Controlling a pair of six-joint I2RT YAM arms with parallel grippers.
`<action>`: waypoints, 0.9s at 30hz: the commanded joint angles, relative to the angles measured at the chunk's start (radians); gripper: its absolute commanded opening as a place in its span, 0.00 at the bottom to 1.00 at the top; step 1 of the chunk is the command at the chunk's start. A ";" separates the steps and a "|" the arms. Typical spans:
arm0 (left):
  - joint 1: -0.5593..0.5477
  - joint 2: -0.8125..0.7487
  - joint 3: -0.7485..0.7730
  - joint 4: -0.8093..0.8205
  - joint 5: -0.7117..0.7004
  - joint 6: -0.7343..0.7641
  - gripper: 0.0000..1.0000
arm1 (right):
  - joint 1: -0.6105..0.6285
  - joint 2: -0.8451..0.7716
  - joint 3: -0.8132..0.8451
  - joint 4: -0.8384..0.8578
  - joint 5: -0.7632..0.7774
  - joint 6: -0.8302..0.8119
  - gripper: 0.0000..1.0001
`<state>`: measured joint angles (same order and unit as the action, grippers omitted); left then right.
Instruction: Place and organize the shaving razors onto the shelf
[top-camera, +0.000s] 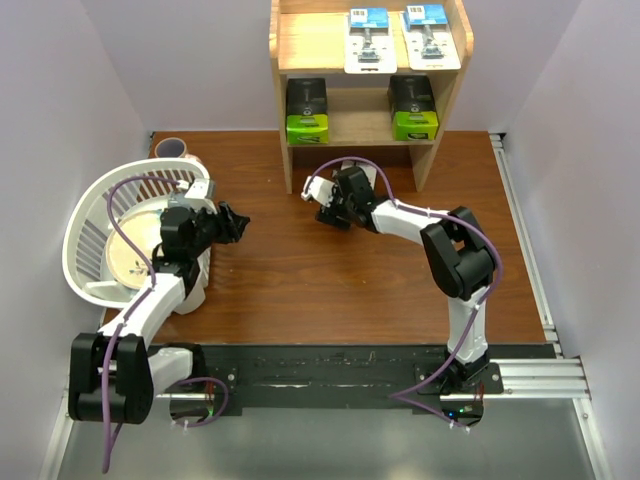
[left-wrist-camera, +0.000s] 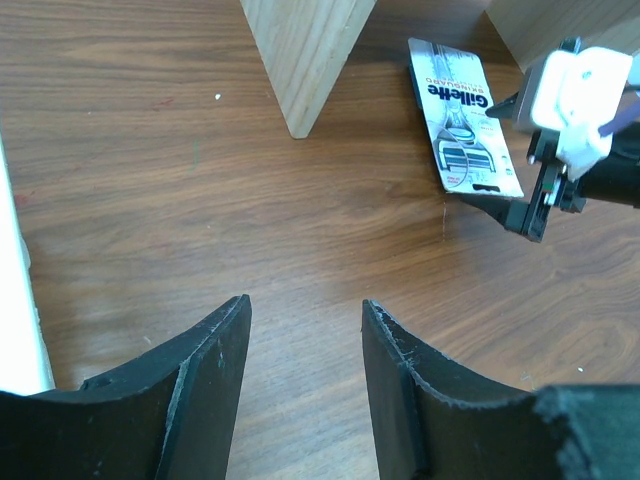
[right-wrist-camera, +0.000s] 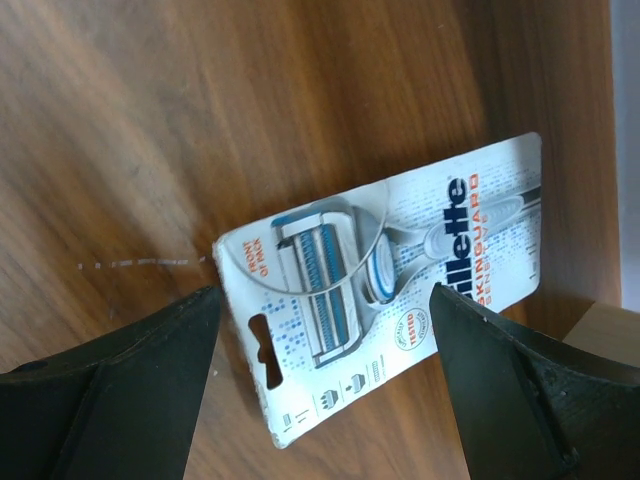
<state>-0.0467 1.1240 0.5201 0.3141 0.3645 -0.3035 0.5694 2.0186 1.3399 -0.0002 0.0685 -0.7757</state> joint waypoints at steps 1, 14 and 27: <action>0.015 0.011 0.044 0.036 0.002 0.003 0.54 | 0.007 -0.032 -0.034 0.055 0.004 -0.114 0.89; 0.013 0.025 0.057 0.028 0.001 0.004 0.54 | 0.061 0.057 -0.059 0.152 0.148 -0.200 0.71; 0.015 0.025 0.060 0.034 0.002 -0.002 0.54 | 0.072 0.160 0.012 0.154 0.333 -0.166 0.05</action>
<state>-0.0452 1.1530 0.5488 0.3130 0.3668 -0.3038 0.6395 2.1757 1.3460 0.1986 0.3325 -0.9829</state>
